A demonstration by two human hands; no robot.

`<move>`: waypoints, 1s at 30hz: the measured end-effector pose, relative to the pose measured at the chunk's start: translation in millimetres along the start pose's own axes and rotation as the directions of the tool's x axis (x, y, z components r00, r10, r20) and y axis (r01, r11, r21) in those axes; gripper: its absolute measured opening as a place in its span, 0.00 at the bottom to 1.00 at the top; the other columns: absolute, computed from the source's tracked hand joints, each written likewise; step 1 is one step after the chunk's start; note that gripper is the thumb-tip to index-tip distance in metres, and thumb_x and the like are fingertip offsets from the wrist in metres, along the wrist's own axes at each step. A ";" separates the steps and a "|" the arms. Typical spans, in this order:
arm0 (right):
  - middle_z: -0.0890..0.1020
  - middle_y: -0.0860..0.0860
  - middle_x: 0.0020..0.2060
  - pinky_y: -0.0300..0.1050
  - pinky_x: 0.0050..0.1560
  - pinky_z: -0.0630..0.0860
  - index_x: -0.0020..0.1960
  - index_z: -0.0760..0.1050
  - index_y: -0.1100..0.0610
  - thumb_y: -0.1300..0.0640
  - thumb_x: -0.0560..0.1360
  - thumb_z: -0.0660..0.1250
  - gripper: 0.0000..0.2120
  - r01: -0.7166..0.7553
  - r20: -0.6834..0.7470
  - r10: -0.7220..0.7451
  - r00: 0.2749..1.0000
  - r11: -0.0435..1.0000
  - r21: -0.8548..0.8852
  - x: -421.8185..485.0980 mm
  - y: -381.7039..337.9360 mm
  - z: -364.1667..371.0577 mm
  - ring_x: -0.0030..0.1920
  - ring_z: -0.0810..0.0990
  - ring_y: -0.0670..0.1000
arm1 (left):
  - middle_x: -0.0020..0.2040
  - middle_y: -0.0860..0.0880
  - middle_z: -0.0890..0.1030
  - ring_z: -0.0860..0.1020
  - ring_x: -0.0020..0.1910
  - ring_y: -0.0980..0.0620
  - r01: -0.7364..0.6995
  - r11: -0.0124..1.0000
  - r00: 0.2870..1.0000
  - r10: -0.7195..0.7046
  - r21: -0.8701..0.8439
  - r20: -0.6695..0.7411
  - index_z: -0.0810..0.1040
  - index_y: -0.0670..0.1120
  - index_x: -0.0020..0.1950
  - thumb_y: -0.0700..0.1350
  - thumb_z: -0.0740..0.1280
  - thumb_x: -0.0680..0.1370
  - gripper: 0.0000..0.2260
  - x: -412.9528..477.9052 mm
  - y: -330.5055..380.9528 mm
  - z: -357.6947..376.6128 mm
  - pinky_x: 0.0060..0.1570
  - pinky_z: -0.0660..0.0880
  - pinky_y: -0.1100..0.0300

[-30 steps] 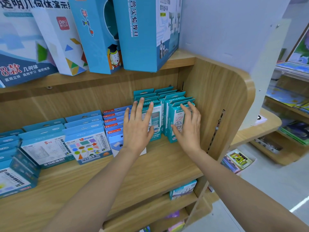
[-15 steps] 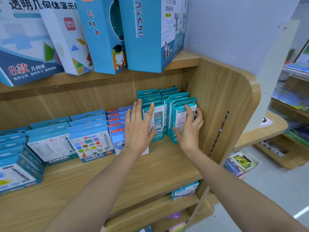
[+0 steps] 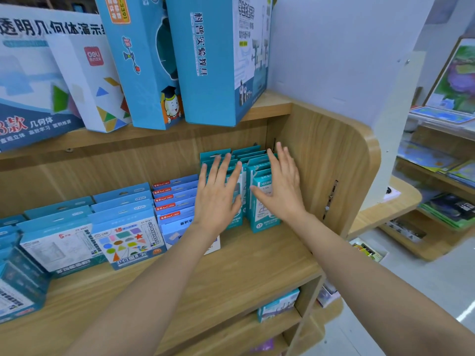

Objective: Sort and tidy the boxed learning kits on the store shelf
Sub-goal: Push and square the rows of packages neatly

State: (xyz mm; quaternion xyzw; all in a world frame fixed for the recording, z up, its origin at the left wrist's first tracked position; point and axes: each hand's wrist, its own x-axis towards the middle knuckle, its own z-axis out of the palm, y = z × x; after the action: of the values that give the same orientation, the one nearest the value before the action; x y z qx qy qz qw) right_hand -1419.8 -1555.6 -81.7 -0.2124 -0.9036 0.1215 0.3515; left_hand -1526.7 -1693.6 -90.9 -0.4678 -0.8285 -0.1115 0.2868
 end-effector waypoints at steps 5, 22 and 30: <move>0.52 0.55 0.78 0.51 0.75 0.46 0.78 0.51 0.55 0.38 0.75 0.62 0.39 -0.063 0.035 0.067 0.997 0.994 -0.087 11.8 -0.2 2.8 0.77 0.49 0.55 | 0.77 0.42 0.59 0.56 0.76 0.42 -0.008 1.000 1.000 0.008 0.022 0.016 0.57 0.46 0.77 0.53 0.65 0.76 0.33 8.3 0.6 1.8 0.74 0.53 0.42; 0.60 0.54 0.75 0.54 0.75 0.56 0.75 0.60 0.55 0.40 0.76 0.62 0.33 -0.082 -0.051 0.085 0.995 0.994 0.071 7.2 1.0 10.0 0.75 0.56 0.53 | 0.76 0.44 0.62 0.58 0.76 0.44 -0.003 1.000 0.999 0.003 -0.012 -0.045 0.60 0.46 0.76 0.55 0.59 0.78 0.28 9.5 1.3 8.9 0.74 0.54 0.41; 0.67 0.52 0.71 0.51 0.72 0.58 0.71 0.66 0.55 0.46 0.73 0.68 0.30 -0.078 -0.089 0.093 0.992 0.985 0.154 14.5 -4.6 10.9 0.71 0.61 0.52 | 0.76 0.44 0.63 0.58 0.76 0.44 0.007 1.000 0.999 -0.007 -0.004 -0.050 0.60 0.46 0.76 0.63 0.58 0.77 0.33 11.2 1.4 11.0 0.74 0.52 0.41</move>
State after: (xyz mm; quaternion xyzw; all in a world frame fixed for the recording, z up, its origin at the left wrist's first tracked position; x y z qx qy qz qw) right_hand -1438.3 -1553.7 -79.5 -0.2297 -0.8641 0.1937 0.4038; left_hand -1534.0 -1679.9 -93.4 -0.4626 -0.8224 -0.1260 0.3063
